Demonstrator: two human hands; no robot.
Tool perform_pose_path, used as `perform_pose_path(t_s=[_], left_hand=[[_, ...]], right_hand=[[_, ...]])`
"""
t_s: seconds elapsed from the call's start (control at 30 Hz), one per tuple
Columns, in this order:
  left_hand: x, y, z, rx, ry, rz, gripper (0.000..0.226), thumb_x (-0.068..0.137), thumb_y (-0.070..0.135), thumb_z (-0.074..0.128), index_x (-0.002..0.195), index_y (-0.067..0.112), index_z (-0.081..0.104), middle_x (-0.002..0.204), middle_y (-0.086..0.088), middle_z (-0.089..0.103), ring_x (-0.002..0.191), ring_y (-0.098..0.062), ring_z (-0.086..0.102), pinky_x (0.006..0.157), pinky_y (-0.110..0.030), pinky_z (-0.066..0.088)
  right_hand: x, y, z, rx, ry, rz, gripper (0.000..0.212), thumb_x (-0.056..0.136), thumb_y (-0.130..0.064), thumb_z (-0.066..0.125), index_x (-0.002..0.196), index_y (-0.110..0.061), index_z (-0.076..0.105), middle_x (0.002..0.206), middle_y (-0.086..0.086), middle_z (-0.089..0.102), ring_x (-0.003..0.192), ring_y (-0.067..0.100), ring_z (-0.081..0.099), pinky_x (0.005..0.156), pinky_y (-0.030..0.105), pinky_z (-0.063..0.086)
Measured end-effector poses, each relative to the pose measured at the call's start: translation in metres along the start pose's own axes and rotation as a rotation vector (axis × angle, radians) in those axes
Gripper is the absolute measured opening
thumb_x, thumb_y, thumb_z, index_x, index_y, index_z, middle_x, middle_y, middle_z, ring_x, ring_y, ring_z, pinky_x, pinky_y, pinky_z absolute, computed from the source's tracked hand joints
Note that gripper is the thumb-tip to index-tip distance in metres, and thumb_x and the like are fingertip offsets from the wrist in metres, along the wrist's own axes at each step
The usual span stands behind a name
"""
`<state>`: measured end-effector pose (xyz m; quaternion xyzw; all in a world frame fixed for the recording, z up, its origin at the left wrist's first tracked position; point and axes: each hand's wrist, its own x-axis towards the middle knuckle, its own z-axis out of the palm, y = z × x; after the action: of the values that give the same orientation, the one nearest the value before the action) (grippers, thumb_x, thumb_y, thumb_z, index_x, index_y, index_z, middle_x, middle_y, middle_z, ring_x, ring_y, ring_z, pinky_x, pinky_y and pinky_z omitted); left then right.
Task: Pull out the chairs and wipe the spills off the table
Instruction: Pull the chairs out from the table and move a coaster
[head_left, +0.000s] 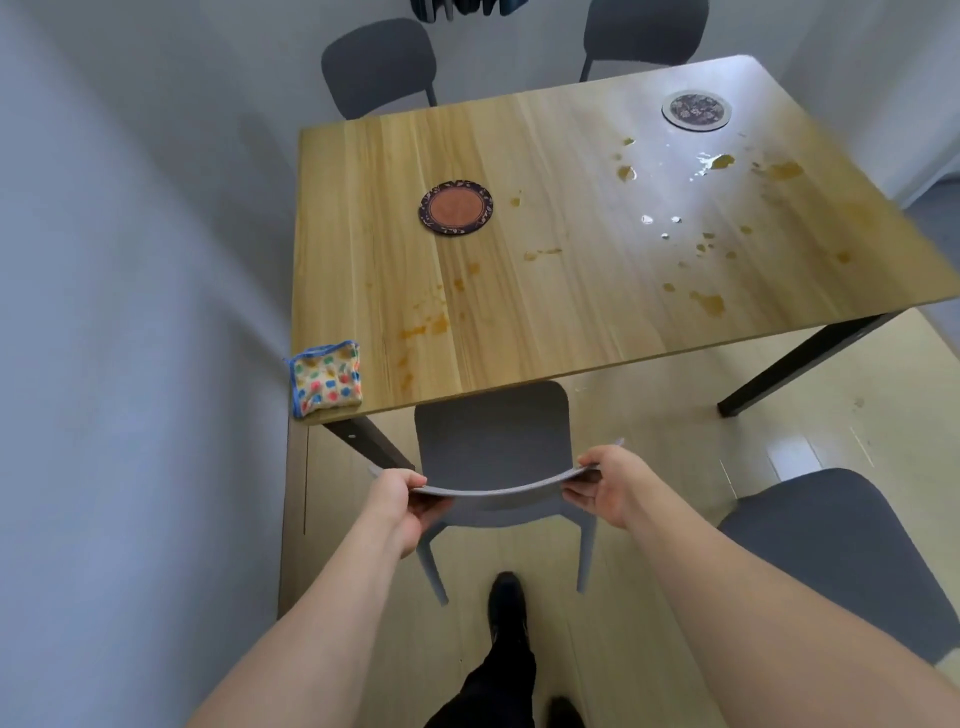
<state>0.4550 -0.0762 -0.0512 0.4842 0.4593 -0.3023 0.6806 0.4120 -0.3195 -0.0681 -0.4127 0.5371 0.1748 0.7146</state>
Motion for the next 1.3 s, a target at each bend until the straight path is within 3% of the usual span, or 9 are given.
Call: perform_pose_path(t_s=[0.1,0.23,0.43,0.57,0.7,0.87,1.03,1.13,1.3], left_hand=[[0.022,0.014,0.009,-0.097,-0.009,0.001,0.024,0.092,-0.004,0.045,0.115,0.000,0.052,0.115,-0.024,0.059,0.104,-0.042,0.062,0.083,-0.044,0.055],[0.061,0.020,0.019,-0.224,-0.013,0.023,0.030,0.092,-0.007,0.043,0.121,0.000,0.047,0.113,-0.022,0.056,0.097,-0.037,0.061,0.088,-0.042,0.052],[0.114,0.029,0.030,-0.364,-0.032,0.011,0.021,0.090,-0.011,0.046,0.103,0.003,0.053,0.108,-0.021,0.059,0.097,-0.034,0.063,0.085,-0.041,0.056],[0.130,0.026,0.058,-0.322,-0.047,-0.009,0.017,0.090,-0.011,0.049,0.097,0.003,0.053,0.100,-0.019,0.059,0.095,-0.033,0.062,0.088,-0.040,0.055],[0.134,0.017,0.071,-0.337,-0.022,-0.026,0.014,0.090,-0.007,0.052,0.100,0.002,0.054,0.100,-0.019,0.061,0.091,-0.031,0.065,0.078,-0.036,0.057],[0.138,0.024,0.068,-0.240,-0.015,-0.022,0.020,0.095,-0.001,0.050,0.115,-0.001,0.051,0.111,-0.023,0.060,0.100,-0.035,0.062,0.090,-0.044,0.052],[0.109,0.013,0.083,-0.111,0.078,0.035,0.044,0.098,0.017,0.053,0.140,0.005,0.045,0.127,-0.019,0.058,0.111,-0.034,0.060,0.101,-0.048,0.045],[0.076,-0.010,0.099,0.014,0.061,0.046,0.053,0.101,0.025,0.049,0.150,0.011,0.036,0.149,-0.017,0.045,0.132,-0.037,0.049,0.110,-0.050,0.040],[0.006,-0.081,0.138,0.225,-0.001,0.164,0.050,0.105,0.029,0.042,0.151,0.014,0.036,0.149,-0.013,0.046,0.131,-0.036,0.049,0.109,-0.048,0.041]], right_hand=[[0.020,-0.018,0.018,0.060,0.010,0.004,0.007,0.094,0.002,0.044,0.089,0.000,0.049,0.092,0.019,0.058,0.095,0.034,0.061,0.091,0.043,0.049],[0.053,-0.032,0.035,0.150,0.007,-0.027,0.013,0.092,0.008,0.042,0.101,-0.001,0.046,0.089,0.016,0.055,0.083,0.029,0.059,0.085,0.041,0.046],[0.106,-0.048,0.050,0.194,-0.055,-0.038,0.014,0.089,0.009,0.042,0.094,-0.002,0.051,0.090,0.016,0.059,0.083,0.028,0.060,0.073,0.038,0.052],[0.130,-0.070,0.034,0.139,-0.063,-0.070,0.013,0.092,0.004,0.044,0.099,-0.002,0.053,0.096,0.015,0.063,0.093,0.029,0.062,0.087,0.039,0.050],[0.131,-0.076,0.021,0.049,-0.101,-0.036,0.012,0.096,-0.004,0.048,0.107,-0.003,0.052,0.103,0.015,0.063,0.097,0.029,0.062,0.090,0.043,0.049],[0.126,-0.068,0.029,0.059,-0.073,-0.021,0.016,0.099,-0.011,0.050,0.114,-0.007,0.050,0.121,0.014,0.058,0.095,0.026,0.062,0.103,0.048,0.044],[0.079,-0.066,-0.004,-0.096,-0.085,-0.020,0.047,0.102,-0.018,0.044,0.147,-0.009,0.033,0.147,0.013,0.044,0.132,0.030,0.047,0.109,0.045,0.039],[0.054,-0.063,-0.044,-0.161,-0.072,-0.046,0.042,0.102,-0.019,0.044,0.142,-0.007,0.041,0.145,0.011,0.047,0.126,0.029,0.050,0.109,0.044,0.039],[0.014,-0.061,-0.132,-0.206,-0.079,-0.114,0.043,0.102,-0.019,0.043,0.142,-0.004,0.041,0.148,0.011,0.043,0.134,0.030,0.044,0.109,0.043,0.037]])
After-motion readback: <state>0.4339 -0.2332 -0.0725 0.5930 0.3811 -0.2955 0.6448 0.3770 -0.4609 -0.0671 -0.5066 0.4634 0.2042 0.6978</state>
